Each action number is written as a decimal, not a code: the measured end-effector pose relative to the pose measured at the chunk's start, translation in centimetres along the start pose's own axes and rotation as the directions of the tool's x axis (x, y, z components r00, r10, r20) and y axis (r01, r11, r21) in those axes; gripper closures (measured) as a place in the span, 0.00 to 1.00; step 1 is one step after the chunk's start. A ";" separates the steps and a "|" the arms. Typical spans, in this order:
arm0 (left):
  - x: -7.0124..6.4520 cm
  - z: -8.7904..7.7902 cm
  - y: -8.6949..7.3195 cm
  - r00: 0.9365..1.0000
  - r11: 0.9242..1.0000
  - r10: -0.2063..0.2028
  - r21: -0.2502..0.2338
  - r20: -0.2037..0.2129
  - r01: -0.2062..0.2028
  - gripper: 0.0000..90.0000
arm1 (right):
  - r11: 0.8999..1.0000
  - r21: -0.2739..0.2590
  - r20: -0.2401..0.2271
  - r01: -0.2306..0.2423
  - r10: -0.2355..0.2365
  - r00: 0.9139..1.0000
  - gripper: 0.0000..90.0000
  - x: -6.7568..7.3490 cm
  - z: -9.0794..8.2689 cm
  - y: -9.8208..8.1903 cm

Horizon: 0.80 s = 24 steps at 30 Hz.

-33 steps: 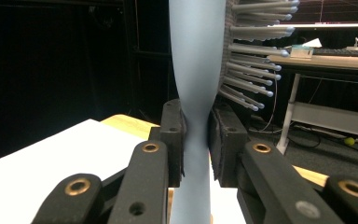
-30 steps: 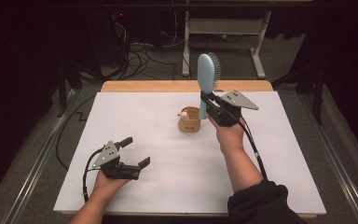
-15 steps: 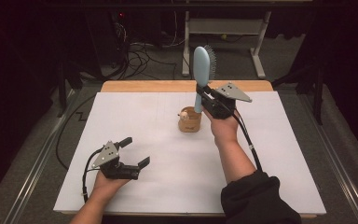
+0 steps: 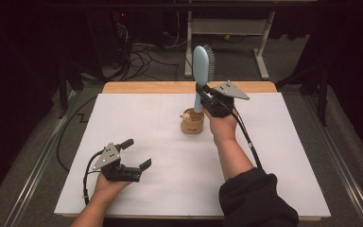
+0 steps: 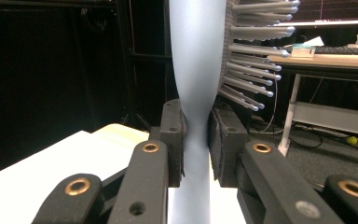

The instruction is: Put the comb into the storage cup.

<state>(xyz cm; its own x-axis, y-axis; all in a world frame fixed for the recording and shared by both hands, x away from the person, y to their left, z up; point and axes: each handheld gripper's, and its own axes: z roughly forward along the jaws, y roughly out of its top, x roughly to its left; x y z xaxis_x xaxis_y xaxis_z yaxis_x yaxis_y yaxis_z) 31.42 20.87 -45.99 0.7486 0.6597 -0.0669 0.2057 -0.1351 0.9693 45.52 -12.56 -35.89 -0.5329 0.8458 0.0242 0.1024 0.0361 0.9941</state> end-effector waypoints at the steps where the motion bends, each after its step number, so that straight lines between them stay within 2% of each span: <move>1: 0.0 0.0 0.0 1.000 1.000 0.000 0.000 0.000 0.000 0.00 | 1.000 0.001 0.001 0.000 0.000 1.000 0.87 0.0 0.1 -0.1; 24: 0.0 0.0 0.0 1.000 1.000 0.001 0.001 0.000 -0.001 0.00 | 0.998 0.053 0.006 -0.023 0.023 1.000 0.87 0.0 0.9 -2.9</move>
<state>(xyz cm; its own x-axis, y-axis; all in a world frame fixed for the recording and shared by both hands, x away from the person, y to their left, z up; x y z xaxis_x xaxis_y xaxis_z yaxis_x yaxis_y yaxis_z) 31.39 20.91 -45.99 0.7489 0.6594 -0.0661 0.2059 -0.1367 0.9690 46.00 -12.22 -38.90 -0.5256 0.8495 0.0460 0.1590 0.0450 0.9862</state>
